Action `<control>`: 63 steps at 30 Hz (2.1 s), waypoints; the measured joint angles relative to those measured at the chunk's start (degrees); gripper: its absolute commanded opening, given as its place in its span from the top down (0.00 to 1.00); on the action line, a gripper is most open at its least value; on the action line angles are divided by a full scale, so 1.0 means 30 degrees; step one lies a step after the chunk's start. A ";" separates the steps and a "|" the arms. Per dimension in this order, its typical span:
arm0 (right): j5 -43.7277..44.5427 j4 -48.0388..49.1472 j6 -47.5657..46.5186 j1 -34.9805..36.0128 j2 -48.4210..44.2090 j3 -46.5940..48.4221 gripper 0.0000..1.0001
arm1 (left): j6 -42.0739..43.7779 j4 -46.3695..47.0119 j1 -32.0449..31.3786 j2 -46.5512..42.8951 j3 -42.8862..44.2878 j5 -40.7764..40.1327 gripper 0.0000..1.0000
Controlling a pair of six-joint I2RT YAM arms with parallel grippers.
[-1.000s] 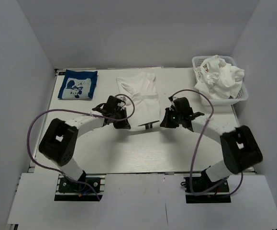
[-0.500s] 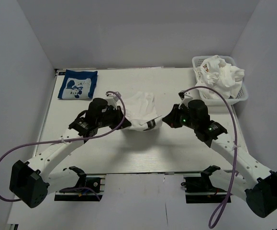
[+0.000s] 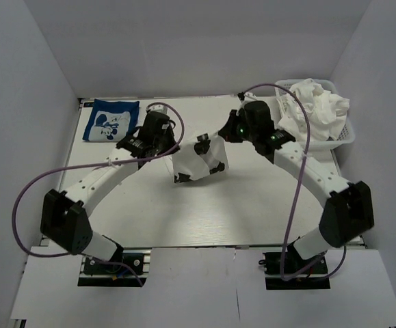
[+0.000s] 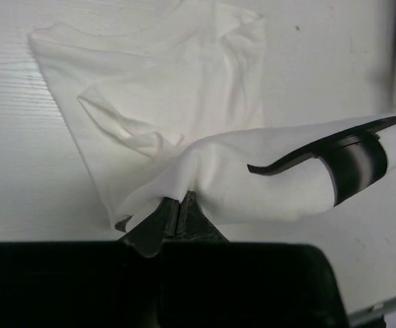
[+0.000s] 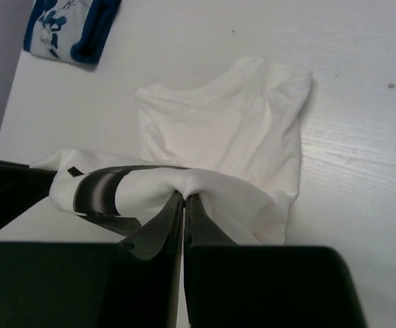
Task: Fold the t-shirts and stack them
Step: Fold the long partially folded tshirt into a neat square
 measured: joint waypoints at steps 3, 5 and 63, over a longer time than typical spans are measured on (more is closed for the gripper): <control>0.0852 -0.0576 -0.0372 -0.0066 0.2455 0.2623 1.00 | -0.0328 -0.0627 0.0321 0.2004 0.1625 -0.1173 1.00; 0.1144 -0.0758 -0.0583 -0.0138 0.4124 0.4240 1.00 | -0.0546 -0.1064 0.0678 0.3388 0.2608 -0.1639 1.00; -0.7956 0.9632 0.0357 0.0903 0.6652 -0.6207 0.09 | -0.0073 0.4728 0.2492 0.6207 -0.3271 0.5960 0.00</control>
